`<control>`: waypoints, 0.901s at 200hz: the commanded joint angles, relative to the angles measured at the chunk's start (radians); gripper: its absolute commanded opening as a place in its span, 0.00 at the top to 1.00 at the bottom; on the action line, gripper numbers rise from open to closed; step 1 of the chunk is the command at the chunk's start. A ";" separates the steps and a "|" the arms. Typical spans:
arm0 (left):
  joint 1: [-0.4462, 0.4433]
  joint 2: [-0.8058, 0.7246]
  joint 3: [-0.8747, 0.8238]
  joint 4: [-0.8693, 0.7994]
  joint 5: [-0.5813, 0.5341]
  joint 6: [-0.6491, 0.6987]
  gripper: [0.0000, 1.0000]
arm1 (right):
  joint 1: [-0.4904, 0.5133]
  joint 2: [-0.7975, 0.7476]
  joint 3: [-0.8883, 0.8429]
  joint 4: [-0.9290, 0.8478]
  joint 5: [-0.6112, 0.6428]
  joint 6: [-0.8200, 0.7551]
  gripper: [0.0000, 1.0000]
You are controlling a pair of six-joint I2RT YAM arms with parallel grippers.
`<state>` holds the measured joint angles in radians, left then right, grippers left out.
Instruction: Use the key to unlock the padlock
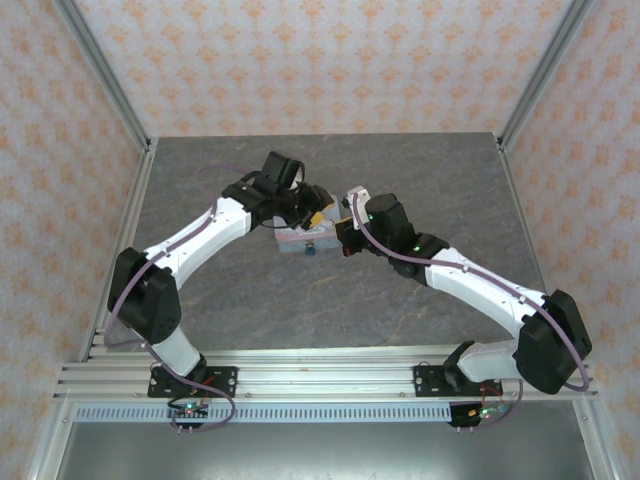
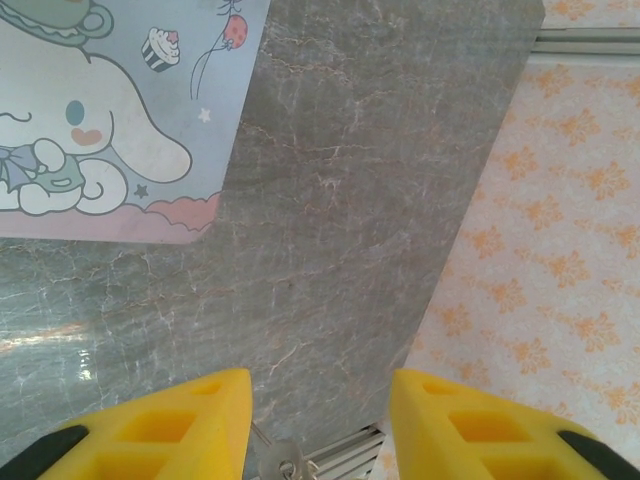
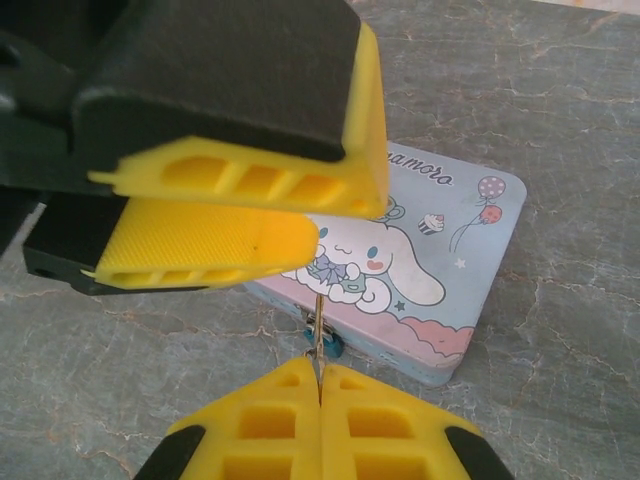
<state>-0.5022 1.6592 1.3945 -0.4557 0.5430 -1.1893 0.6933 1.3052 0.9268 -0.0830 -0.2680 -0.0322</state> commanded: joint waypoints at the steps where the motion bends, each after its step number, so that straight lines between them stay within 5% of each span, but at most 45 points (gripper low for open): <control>1: -0.009 0.014 0.024 -0.006 0.015 -0.013 0.61 | 0.008 -0.002 0.038 0.012 0.012 -0.018 1.00; 180: -0.028 0.036 0.020 0.005 0.023 -0.015 0.82 | 0.025 0.040 0.069 -0.016 0.077 -0.062 1.00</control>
<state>-0.5236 1.6852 1.3945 -0.4534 0.5652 -1.2053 0.7128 1.3399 0.9623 -0.0906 -0.2207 -0.0738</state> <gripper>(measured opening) 0.205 0.046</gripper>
